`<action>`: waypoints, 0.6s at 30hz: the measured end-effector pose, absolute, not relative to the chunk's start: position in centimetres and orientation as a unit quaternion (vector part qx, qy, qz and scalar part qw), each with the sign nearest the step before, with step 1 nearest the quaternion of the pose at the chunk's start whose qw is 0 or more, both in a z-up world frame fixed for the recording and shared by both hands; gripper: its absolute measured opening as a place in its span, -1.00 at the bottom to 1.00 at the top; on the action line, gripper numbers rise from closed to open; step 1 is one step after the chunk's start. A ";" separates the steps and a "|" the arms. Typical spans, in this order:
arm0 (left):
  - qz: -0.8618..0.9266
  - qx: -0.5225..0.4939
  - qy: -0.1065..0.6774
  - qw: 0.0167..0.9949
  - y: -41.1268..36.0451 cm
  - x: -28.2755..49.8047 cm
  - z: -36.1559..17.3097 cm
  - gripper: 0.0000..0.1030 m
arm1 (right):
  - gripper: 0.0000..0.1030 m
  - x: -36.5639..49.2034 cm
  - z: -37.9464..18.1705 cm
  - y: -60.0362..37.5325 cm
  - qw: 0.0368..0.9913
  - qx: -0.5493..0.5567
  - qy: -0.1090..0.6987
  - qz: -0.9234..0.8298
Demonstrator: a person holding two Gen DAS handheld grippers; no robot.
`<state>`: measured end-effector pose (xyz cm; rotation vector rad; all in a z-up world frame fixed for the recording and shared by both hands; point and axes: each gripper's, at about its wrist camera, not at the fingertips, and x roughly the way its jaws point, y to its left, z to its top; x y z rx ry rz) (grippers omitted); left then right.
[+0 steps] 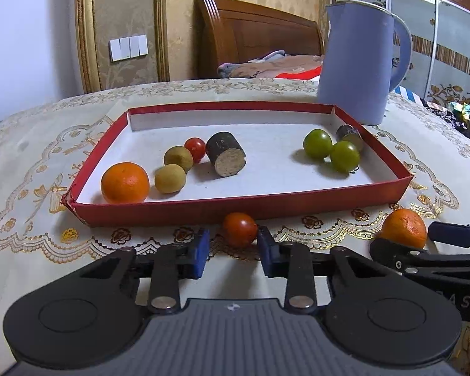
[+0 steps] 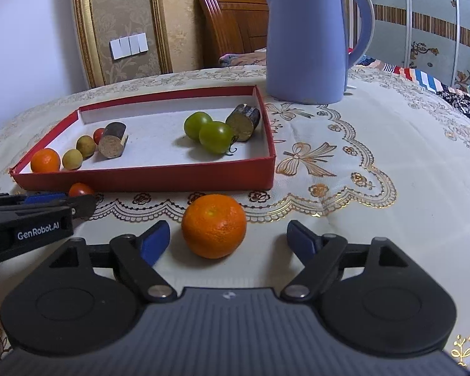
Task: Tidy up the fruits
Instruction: 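Close the right gripper on the mandarin while the left gripper closes on the cherry tomato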
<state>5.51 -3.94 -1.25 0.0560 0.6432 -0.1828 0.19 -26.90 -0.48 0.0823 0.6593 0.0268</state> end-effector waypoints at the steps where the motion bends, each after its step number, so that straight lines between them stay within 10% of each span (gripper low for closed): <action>1: -0.091 0.026 0.317 0.944 -3.9 5.5 -1.3 -0.39 | 0.58 0.2 -0.5 -26.9 0.945 0.039 0.324 0.013; 18: -0.080 0.032 0.304 0.949 -3.2 4.4 -1.0 -0.53 | 0.68 0.5 -0.5 -26.8 0.944 0.040 0.328 0.016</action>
